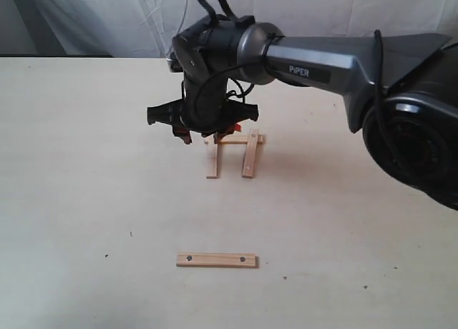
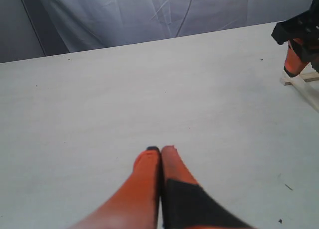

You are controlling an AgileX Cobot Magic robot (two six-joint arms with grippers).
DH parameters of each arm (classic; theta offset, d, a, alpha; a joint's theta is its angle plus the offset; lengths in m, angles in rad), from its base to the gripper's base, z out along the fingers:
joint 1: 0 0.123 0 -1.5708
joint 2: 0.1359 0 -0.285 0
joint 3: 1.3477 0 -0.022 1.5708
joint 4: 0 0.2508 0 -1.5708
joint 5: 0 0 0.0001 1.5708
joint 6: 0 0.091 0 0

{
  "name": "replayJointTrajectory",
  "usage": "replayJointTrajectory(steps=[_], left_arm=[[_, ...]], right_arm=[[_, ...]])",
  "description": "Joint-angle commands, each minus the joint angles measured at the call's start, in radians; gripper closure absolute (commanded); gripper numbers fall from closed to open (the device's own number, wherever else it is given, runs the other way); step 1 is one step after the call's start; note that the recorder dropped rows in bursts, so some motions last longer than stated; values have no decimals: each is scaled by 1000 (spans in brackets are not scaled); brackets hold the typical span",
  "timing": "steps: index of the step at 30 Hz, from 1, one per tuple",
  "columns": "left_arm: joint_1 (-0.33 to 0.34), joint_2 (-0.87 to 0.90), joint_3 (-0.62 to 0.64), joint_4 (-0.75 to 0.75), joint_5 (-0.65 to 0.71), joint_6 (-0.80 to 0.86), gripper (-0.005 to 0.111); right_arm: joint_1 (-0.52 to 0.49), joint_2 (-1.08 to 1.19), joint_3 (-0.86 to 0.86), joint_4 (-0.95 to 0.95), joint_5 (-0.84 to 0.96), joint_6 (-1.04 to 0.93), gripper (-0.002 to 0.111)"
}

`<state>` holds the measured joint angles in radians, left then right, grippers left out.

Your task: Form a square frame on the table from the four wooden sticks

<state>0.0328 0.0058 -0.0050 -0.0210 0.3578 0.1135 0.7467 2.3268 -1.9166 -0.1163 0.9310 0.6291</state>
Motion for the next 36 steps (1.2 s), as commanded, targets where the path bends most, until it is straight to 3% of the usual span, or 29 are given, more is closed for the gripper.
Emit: replayJointTrajectory(steps=[1,3,4,8,12,17,21,28,31,36], left_arm=[[-4,-6,5,1,-15,-1,107],[-4,-6,5,1,-15,-1,107],[-4,-6,5,1,-15,-1,107],[-4,-6,5,1,-15,-1,107],[-4,-6,5,6,-17,2,107],[-4,-6,5,261,-50,2,107],[-4,-6,5,264,-158,-1,107],[-4,-6,5,252,-539,-19,107],[-4,-6,5,102,-610,-247,107],[-4,-6,5,40,-689,-363,107]], right_arm=[[-26,-38,-4,162,53,-251,78],[-41,-55,-4,173,102,-266,102],[-48,-71,-4,173,127,-291,108],[-52,-148,0,172,203,-384,108],[-73,-236,87,186,150,-394,108],[-163,-372,351,259,20,-401,108],[-211,-471,509,259,-52,-400,108],[-269,-716,712,213,-119,-400,108],[-269,-789,787,216,-162,-417,108],[-332,-808,815,219,-130,-461,108]])
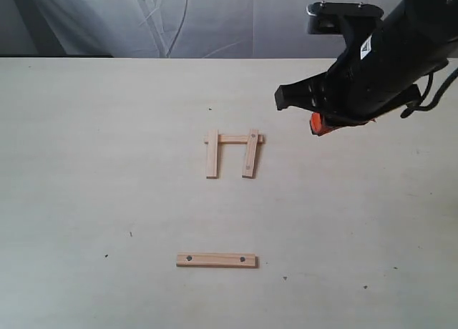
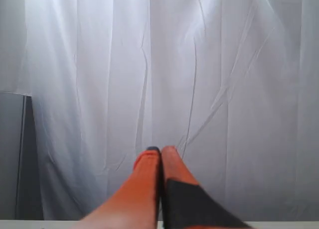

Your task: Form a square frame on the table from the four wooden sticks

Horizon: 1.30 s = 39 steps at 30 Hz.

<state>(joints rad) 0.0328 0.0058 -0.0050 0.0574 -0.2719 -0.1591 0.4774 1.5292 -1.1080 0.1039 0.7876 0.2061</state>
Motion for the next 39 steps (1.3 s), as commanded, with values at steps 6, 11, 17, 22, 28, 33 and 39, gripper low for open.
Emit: replayJointTrajectory(steps=[6,11,17,22,28,33,39], left_arm=[[-4,120,-302,-10,315,-146,107],[-4,407,-537,58,654,26,107],[-4,831,-692,-307,950,497,107],[-62,1140,-695,-646,949,843,107],[-321,1447,-789,-625,898,902,107],[-523,1620,-923,-458,881,902,107],[-656,1757,-1008,-342,924,1024,107]], right_arm=[[-180,-10,6,2,51,-75,108],[-178,-10,6,8,37,-80,108],[-176,-2,6,81,25,-132,108],[-176,2,6,87,6,-132,108],[-176,2,6,91,-4,-132,108],[-234,2,6,100,-16,-132,108],[-324,-3,6,159,2,-155,108]])
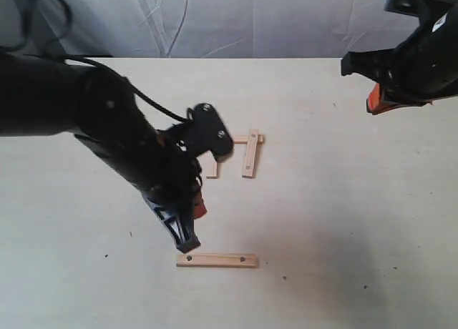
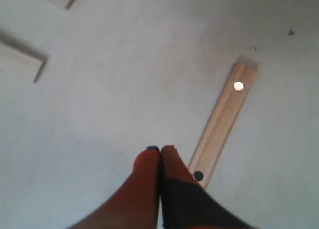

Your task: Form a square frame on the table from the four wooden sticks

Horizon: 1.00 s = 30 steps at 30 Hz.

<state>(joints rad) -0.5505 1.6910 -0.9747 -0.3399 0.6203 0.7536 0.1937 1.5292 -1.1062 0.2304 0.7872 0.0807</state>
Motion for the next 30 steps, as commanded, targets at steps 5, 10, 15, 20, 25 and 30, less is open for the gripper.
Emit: replayJointTrajectory(steps=[5,10,15,20,25,30], left_arm=[[-119,126,-40,-6,-5,296,107],[-122,152,-40,-11,-14,348,90],[-122,154,-40,-61,-40,348,69],[-122,154,-40,-37,-78,350,66],[-122,179,-40,-33,-54,350,66],[-122,223,-40,-33,-44,353,66]], right_arm=[[-42,-3,4,72,-8,-39,108],[-42,-3,4,102,-8,-55,108],[-42,-3,4,135,-8,-86,108],[-42,-3,4,137,-7,-88,108],[-42,-3,4,137,-7,-88,108],[-42,-3,4,137,-7,-88,108]])
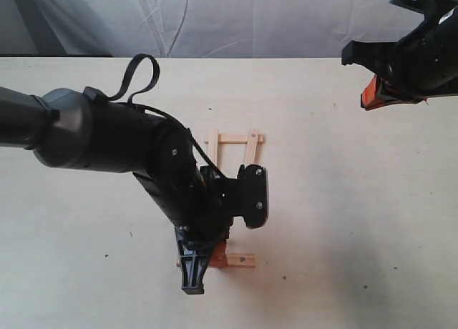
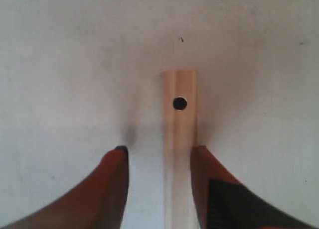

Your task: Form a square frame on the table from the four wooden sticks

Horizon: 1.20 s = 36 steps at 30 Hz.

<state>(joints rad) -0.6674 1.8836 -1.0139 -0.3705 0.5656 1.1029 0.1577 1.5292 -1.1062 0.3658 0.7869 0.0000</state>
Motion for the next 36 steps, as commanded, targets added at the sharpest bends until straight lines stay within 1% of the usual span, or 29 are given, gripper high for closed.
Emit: replayJointTrajectory(steps=[1,5,6,9,10,12,15,17,20,22,26,29,32,36], left_arm=[[-5,36,-1,-3,9,3,66],[-5,39,-1,-3,6,3,67],[-5,39,-1,-1,6,3,70],[-5,39,-1,10,6,3,86],[-5,39,-1,12,6,3,95],[-5,39,-1,15,-3,3,107],[-5,30,-14,54,7,6,107],[-3,15,-37,111,23,6,107],[4,-11,-109,221,29,4,107],[26,-8,-181,258,38,4,107],[89,53,-320,218,92,33,107],[119,107,-386,220,93,77,107],[133,164,-435,221,70,91,107],[149,233,-450,216,20,111,107]], right_arm=[[-6,-3,4,1,-6,-7,108],[-6,-3,4,5,-6,-7,108],[-6,-3,4,5,-6,-7,108],[-6,-3,4,5,-6,-7,108],[-6,-3,4,6,-6,-7,108],[-6,-3,4,6,-8,-7,108],[-6,-3,4,6,0,-7,108],[-6,-3,4,6,3,-7,108],[-6,-3,4,6,3,-7,108],[-6,-3,4,6,3,-7,108],[-6,-3,4,20,2,-7,108],[-6,-3,4,39,2,-15,108],[-6,-3,4,39,2,-17,108],[-6,-3,4,41,5,-19,108]])
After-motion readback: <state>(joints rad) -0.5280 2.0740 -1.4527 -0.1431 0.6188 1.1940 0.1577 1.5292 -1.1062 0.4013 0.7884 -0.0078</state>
